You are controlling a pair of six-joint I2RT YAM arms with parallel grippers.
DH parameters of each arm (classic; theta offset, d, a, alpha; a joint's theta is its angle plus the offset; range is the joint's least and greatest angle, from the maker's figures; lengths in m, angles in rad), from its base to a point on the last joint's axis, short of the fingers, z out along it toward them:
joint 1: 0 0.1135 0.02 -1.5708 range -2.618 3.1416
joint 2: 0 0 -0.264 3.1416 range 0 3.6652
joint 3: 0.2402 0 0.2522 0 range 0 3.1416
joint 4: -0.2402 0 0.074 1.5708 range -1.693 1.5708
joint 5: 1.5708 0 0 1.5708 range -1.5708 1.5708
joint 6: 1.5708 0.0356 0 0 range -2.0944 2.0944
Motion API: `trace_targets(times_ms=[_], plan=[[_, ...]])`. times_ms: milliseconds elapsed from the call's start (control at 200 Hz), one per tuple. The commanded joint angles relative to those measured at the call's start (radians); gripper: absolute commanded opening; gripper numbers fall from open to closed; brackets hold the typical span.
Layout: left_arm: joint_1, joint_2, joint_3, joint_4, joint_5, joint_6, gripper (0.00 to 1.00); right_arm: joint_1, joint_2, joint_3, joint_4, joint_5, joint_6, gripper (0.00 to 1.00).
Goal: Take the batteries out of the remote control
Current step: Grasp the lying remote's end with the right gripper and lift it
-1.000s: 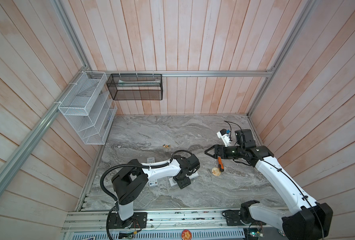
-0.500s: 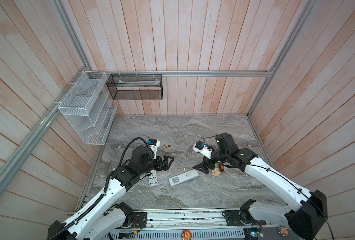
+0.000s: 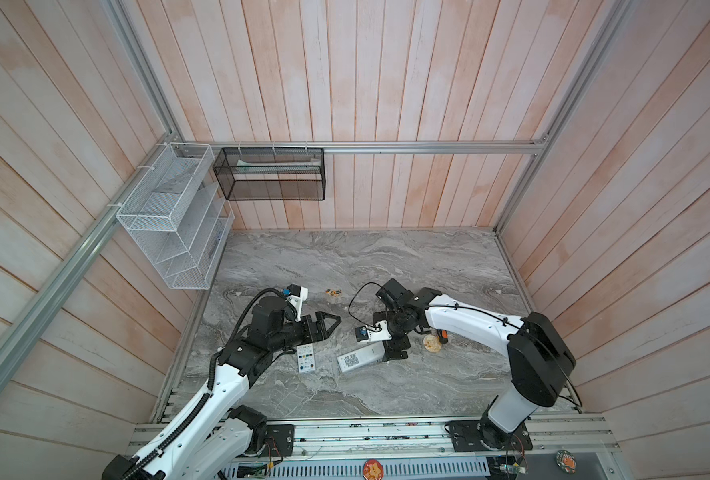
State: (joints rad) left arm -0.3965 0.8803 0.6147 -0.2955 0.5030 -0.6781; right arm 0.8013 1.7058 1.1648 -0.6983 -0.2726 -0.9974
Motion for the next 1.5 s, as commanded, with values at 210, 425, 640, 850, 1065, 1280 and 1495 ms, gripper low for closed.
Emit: trace_targets(times_ms=[210,425,640,850,1065,1280,1495], plan=[[0.033,-0.018,-0.039,0.007,0.053,0.005,0.97,0.03,0.16,0.039,0.038,0.124,0.019,0.87],[0.046,-0.022,-0.039,-0.016,0.057,0.018,0.97,0.045,0.174,-0.035,0.108,0.125,0.058,0.72],[0.054,0.012,-0.034,0.014,0.073,0.008,0.97,0.054,0.116,-0.094,0.164,0.082,0.109,0.52],[0.056,0.043,-0.033,0.062,0.098,-0.014,0.97,0.042,-0.019,-0.17,0.28,-0.028,0.208,0.48],[0.059,0.072,-0.01,0.107,0.153,-0.013,0.97,0.011,-0.187,-0.269,0.396,-0.125,0.304,0.46],[0.058,0.147,0.034,0.132,0.256,-0.006,0.94,-0.018,-0.331,-0.324,0.473,-0.177,0.36,0.46],[0.033,0.174,0.029,0.242,0.302,-0.069,0.8,-0.034,-0.349,-0.312,0.481,-0.176,0.381,0.46]])
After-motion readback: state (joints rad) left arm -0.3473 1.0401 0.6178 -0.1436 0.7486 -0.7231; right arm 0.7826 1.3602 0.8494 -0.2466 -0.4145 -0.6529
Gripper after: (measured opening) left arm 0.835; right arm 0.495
